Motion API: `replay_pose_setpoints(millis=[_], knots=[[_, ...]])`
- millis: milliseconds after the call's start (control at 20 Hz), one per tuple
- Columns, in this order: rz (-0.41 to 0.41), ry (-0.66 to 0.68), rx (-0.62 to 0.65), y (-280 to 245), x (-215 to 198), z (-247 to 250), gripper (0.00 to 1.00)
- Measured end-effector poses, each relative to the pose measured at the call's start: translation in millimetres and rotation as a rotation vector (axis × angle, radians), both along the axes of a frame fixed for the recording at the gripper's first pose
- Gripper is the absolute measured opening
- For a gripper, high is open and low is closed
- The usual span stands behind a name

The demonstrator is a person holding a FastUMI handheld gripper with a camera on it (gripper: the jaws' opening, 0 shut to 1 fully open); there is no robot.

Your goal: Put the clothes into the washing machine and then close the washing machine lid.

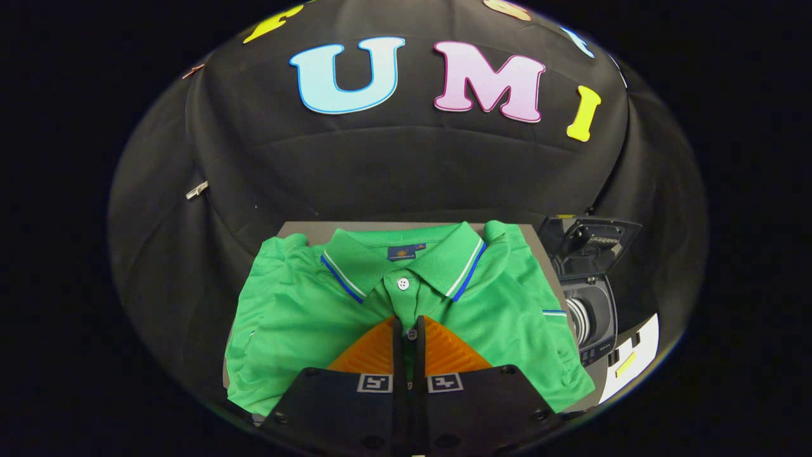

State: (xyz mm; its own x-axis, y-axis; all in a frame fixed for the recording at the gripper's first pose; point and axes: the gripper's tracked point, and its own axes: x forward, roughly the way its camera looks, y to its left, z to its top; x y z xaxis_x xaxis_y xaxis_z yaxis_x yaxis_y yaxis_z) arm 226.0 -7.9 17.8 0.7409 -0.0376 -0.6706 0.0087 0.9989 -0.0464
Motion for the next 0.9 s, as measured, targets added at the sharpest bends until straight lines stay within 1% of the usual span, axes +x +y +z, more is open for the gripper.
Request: replay_pose_setpoints(millis=[100,250,350,450,550,650,700,750,800,850,900], knots=[[-0.001,0.025,0.002,0,-1,-8,0.05],[-0.017,0.062,0.038,-1,-4,-19,0.05],[-0.034,0.055,0.063,-2,-3,-19,0.06],[-0.047,0.053,0.078,-2,-3,-21,0.09],[-0.022,0.050,0.104,7,-3,-21,0.34],[0.030,0.051,0.069,12,-4,-19,0.58],[0.047,0.054,0.033,11,-6,-19,0.71],[0.051,0.058,0.013,8,-7,-20,0.72],[0.038,0.070,0.016,9,-6,-22,0.74],[0.006,0.077,0.008,3,-6,-23,0.75],[-0.016,0.082,0.002,-3,-3,-22,0.56]])
